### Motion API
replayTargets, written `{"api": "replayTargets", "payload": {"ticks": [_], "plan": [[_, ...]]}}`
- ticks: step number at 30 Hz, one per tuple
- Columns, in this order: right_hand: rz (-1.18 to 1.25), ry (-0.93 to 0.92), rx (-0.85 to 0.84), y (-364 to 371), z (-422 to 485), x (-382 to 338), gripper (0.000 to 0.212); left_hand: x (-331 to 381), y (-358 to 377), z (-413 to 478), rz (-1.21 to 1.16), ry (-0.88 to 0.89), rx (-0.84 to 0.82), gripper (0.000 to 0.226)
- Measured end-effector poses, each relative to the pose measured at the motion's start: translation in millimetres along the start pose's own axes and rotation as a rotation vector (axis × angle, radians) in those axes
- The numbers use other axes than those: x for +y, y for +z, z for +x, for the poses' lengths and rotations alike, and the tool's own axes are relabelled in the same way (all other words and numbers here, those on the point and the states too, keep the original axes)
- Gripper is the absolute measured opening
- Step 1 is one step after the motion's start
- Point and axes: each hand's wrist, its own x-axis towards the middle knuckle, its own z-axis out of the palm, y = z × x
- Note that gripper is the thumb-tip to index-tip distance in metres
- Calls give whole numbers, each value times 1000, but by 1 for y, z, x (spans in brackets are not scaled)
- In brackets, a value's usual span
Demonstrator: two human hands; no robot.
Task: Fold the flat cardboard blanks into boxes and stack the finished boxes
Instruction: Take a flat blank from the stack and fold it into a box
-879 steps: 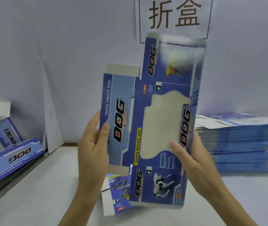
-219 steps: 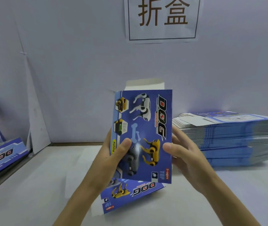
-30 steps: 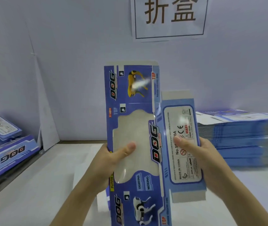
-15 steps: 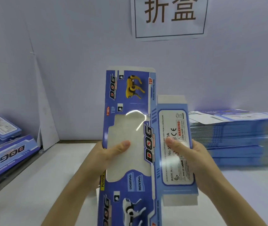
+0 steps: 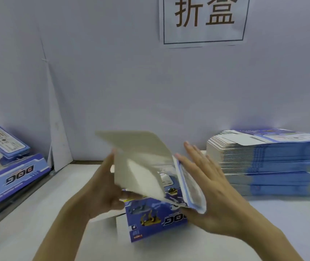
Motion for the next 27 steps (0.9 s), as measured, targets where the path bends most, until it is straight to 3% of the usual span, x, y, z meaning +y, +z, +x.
{"api": "replayTargets", "payload": {"ticks": [3,6,9,11,14,16,20,24,27], "plan": [[286,66,77,-3,3,-10,103,3,7,13,29,100,-6,75],[652,146,252,-16,4,-14,80,8,17,15,202,406,40,107],[936,223,311,-26,1,-15,79,10,27,7,292,618,-23,128],[989,260,345,-27,1,-18,78,8,37,4,395,586,-86,124],[982,281,362,-26,4,-26,76,1,55,6,469,527,-54,91],[970,271,357,-29,6,-25,79,1,57,4,409,513,3,84],[1010,270,351,-39,7,-22,94,6,58,-3,180,449,-45,76],[975,255,385,-43,5,-25,62,9,71,0,164,451,37,80],[862,265,391,-45,3,-22,67,9,71,-2,92,382,-17,64]]}}
